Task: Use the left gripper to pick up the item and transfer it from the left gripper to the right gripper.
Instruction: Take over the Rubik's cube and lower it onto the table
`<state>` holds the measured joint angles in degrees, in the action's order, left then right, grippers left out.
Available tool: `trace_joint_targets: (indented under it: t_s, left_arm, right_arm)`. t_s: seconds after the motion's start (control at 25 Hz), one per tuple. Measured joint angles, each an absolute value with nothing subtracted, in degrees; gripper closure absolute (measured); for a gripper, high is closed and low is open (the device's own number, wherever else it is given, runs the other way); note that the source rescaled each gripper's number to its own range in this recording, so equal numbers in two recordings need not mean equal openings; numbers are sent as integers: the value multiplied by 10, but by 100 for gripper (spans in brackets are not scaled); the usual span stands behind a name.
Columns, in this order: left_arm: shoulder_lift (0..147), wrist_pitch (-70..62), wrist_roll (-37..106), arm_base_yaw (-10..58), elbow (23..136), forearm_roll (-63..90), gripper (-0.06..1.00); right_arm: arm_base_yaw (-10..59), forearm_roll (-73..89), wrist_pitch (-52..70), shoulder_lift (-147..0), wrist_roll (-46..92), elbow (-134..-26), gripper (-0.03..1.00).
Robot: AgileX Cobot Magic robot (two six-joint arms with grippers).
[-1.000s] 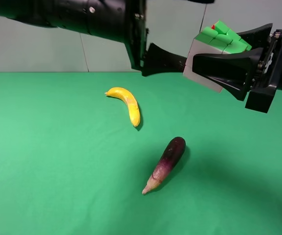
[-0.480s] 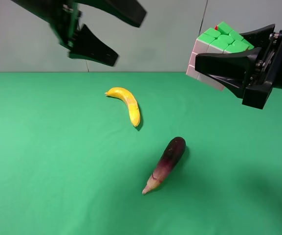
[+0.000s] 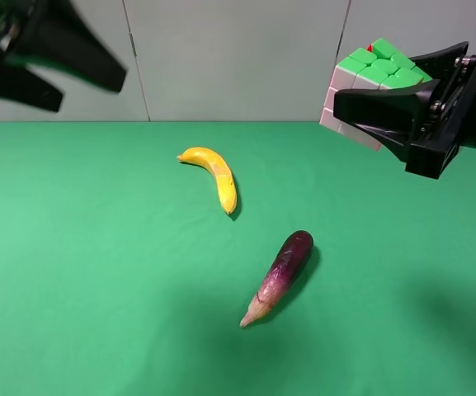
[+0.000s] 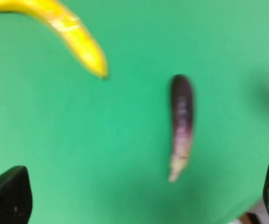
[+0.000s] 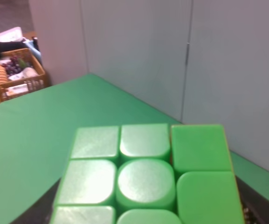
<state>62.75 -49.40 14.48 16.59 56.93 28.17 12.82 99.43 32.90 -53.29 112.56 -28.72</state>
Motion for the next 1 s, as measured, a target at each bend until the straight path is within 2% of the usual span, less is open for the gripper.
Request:
trace_joint_targets:
  t_s: [0.28,0.64,1.0]
  left_arm:
    - [453,-466,60,166,437,156,-5]
    - [209,-501,10,166,330,58,-6]
    - [32,-543,19,166,294,42,-6]
  right_arm:
    - [128,995,327,-533,1126,-287,97]
    - [128,995,327,-533,1110,-287,97]
    - [128,928,327,-533,1042,-287,97]
